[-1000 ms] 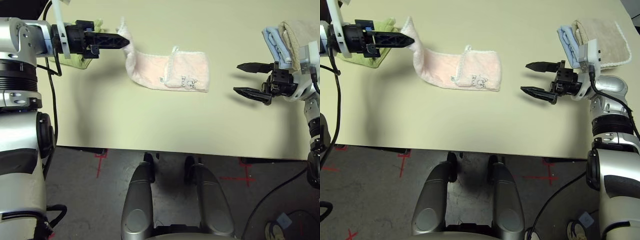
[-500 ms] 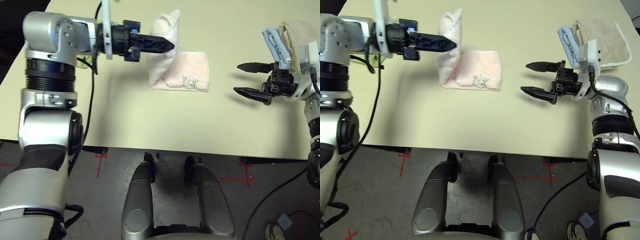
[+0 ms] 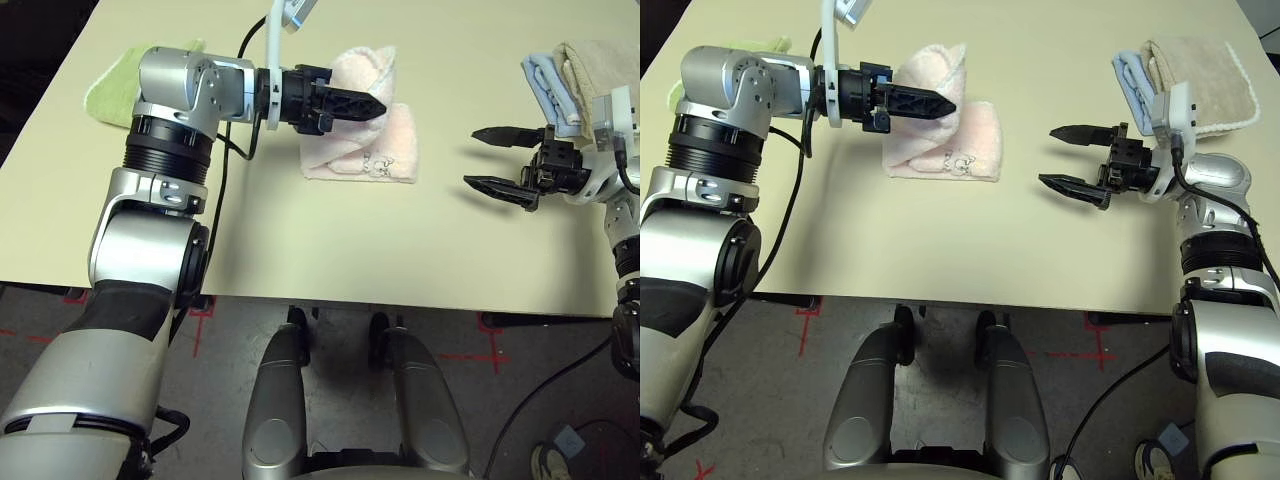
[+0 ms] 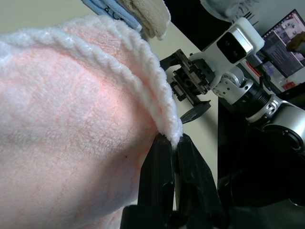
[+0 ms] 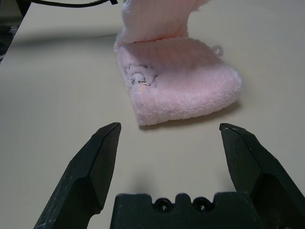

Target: Fold the towel and set it aside.

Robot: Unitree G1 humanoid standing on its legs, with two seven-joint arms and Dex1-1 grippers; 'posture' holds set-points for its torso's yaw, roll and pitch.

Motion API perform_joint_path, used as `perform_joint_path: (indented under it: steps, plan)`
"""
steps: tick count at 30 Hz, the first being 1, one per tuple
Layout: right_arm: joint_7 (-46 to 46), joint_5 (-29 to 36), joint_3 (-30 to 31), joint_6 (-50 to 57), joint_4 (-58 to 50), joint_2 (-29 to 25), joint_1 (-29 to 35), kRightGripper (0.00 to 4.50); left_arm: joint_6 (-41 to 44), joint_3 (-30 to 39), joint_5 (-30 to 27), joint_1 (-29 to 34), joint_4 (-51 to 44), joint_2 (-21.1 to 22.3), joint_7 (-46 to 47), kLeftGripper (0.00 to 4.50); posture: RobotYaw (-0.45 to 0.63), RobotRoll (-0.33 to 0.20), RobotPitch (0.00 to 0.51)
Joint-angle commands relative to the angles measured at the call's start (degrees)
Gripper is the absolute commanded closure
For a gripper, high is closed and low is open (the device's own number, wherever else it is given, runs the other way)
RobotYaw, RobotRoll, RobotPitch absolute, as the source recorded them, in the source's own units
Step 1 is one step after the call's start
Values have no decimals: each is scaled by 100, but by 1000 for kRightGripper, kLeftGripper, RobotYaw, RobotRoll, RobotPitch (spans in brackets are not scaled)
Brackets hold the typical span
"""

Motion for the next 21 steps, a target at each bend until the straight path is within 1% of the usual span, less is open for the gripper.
perform_joint_path:
  steps: [1, 9, 13, 21]
  plan:
    - [0, -70, -17, -54, -34, 7, 33, 0, -108, -167, 120, -102, 57, -46, -146, 4473, 13, 0, 349]
    - [12, -103, -29, -76, -23, 17, -22, 0, 1, -479, 148, 46, -84, -36, -446, 4473, 5, 0, 350]
    - [15, -105, -26, -70, -63, 13, 13, 0, 53, -491, 101, 53, -132, -100, -464, 4473, 3, 0, 350]
    - [-11, -112, -20, -64, -84, 24, 14, 0, -49, -476, 187, 47, 11, -261, -390, 4473, -1, 0, 349]
